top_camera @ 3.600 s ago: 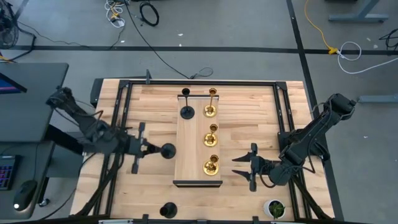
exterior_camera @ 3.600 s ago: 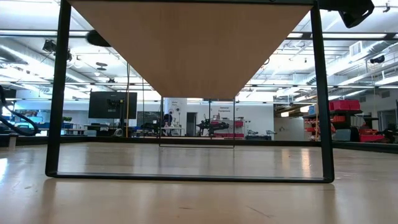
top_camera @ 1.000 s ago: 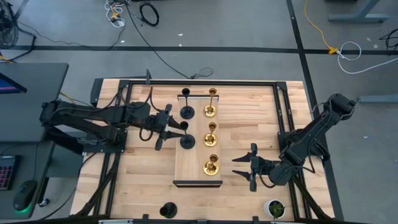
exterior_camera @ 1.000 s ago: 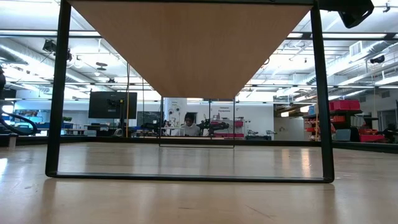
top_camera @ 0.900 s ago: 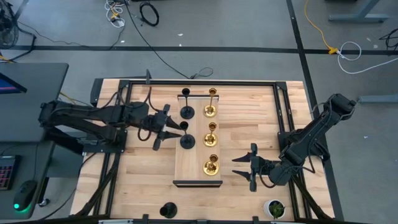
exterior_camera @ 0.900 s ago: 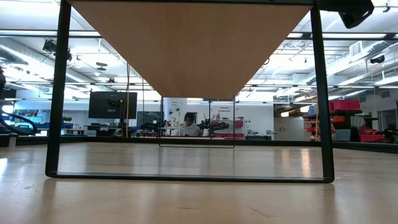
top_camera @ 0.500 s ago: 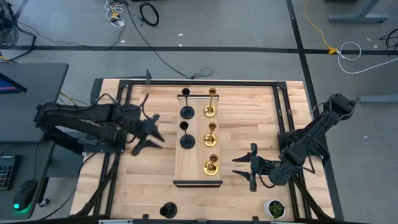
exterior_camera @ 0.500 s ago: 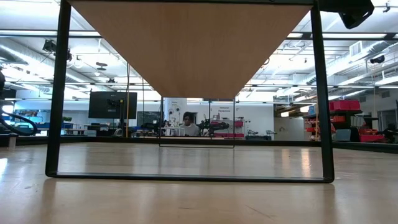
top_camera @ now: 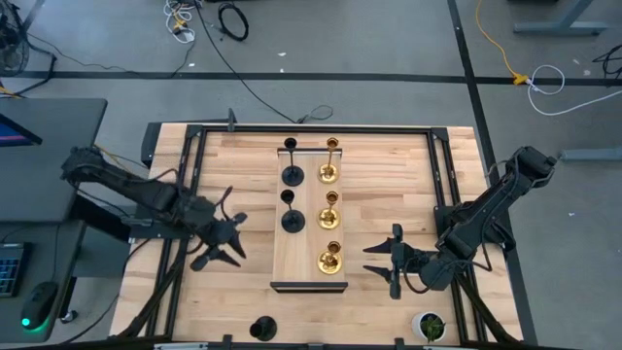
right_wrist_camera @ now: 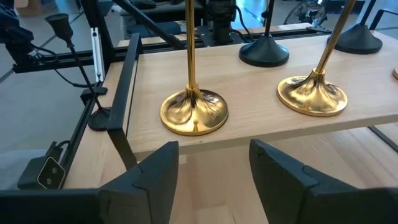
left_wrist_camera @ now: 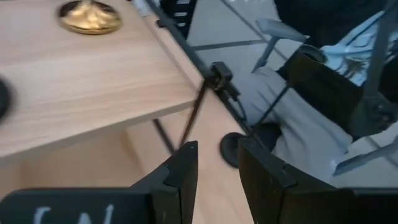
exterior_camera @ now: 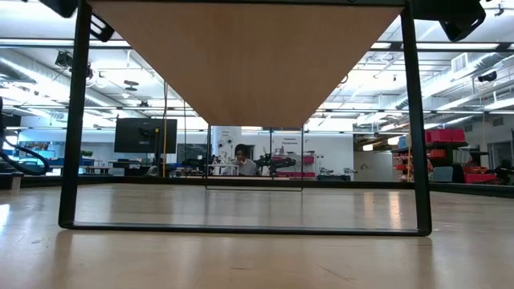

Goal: Pick & Place candle stick holders
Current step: Put the black candle holder on the shelf aligned with the other black candle holders

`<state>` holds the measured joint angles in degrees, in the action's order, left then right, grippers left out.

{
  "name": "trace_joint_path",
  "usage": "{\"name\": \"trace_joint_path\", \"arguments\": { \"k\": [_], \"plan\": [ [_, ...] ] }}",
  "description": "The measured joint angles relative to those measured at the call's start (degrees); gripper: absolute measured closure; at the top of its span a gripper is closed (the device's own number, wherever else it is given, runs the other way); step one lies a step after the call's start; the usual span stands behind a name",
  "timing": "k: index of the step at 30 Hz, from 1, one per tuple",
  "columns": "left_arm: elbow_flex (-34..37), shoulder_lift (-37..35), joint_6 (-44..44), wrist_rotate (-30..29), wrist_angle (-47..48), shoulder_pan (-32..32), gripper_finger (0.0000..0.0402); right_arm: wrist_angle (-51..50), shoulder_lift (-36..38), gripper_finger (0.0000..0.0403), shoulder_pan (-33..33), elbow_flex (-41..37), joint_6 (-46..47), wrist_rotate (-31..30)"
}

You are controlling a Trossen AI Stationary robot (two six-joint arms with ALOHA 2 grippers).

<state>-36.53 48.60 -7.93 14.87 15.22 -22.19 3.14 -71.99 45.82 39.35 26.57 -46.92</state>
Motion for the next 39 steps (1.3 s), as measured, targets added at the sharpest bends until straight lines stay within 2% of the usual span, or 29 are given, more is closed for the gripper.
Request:
{"name": "trace_joint_path", "arguments": {
  "k": [4,7,13,21,27,39],
  "plan": [
    [3.04,0.09,-1.96,-3.32,-5.63,-5.33,0.0287,-0.01,0.0,0.0207,0.0,0.0,-0.02,-0.03],
    [5.26,0.11,-2.35,-8.51,-9.47,-9.8,0.0287,-0.03,0.0,0.0207,0.01,0.0,-0.02,-0.05],
    [12.83,0.13,-1.91,-14.07,-25.73,-17.51,0.0287,-0.05,0.0,0.0207,0.02,-0.02,-0.04,-0.08],
    [22.98,0.6,-1.83,-26.87,-42.92,-24.23,0.0287,-0.05,0.0,0.0207,0.0,-0.04,-0.24,-0.22],
    [24.54,5.62,-1.38,-27.81,-51.95,-26.72,0.0287,-0.31,0.0,0.0207,0.0,-0.04,-0.5,-0.24],
    [24.54,22.87,-0.35,-28.22,-71.7,-27.96,0.0287,-0.28,0.0,0.0207,0.0,-0.07,-0.33,-0.22]
  ]
}}
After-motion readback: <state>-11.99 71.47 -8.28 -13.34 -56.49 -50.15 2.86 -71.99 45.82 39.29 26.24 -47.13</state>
